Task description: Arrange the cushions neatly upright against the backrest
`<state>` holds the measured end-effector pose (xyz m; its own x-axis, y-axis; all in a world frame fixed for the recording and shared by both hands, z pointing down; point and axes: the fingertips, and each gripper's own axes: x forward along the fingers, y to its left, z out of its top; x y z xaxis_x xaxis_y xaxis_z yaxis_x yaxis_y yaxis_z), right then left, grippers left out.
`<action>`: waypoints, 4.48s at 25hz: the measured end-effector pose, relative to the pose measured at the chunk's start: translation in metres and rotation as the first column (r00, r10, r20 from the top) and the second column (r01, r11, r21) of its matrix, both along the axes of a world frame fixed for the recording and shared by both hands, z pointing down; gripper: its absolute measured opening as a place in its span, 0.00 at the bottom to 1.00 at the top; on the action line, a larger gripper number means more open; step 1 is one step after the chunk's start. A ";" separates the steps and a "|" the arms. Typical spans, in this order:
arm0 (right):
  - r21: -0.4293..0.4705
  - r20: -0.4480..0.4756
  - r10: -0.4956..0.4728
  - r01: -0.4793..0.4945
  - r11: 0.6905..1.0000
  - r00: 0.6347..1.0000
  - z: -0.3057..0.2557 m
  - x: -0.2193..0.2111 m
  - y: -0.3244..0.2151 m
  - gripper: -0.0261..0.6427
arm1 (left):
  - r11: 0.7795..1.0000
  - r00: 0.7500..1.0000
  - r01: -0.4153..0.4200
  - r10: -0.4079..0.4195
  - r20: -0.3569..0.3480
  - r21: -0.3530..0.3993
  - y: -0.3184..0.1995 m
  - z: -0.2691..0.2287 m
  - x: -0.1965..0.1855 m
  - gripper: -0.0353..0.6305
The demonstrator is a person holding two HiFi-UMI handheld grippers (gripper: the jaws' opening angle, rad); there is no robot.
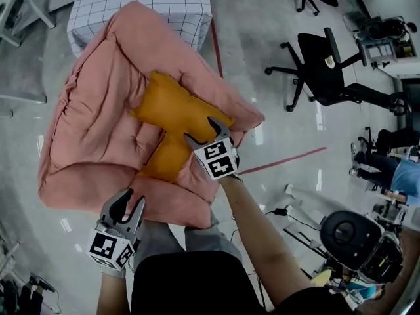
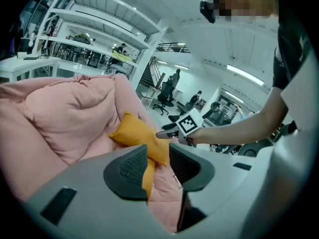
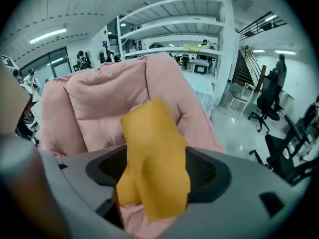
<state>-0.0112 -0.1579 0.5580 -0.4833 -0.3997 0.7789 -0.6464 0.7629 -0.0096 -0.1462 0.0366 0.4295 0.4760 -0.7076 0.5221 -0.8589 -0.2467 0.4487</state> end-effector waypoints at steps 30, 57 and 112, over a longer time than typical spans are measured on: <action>-0.167 -0.039 0.141 -0.146 0.975 0.989 0.033 0.032 0.000 0.27 | 0.993 0.995 -0.102 0.103 0.013 -0.066 0.000 0.055 0.007 0.31; -0.367 0.106 0.783 -0.708 0.603 0.612 0.036 0.180 0.151 0.21 | 0.790 0.908 -0.416 0.391 -0.153 -0.451 -0.080 0.336 0.073 0.58; -0.490 0.175 0.629 -0.488 0.723 0.757 0.107 0.146 0.106 0.37 | 0.997 0.996 0.073 -0.074 -0.052 -0.012 -0.141 0.276 0.051 0.47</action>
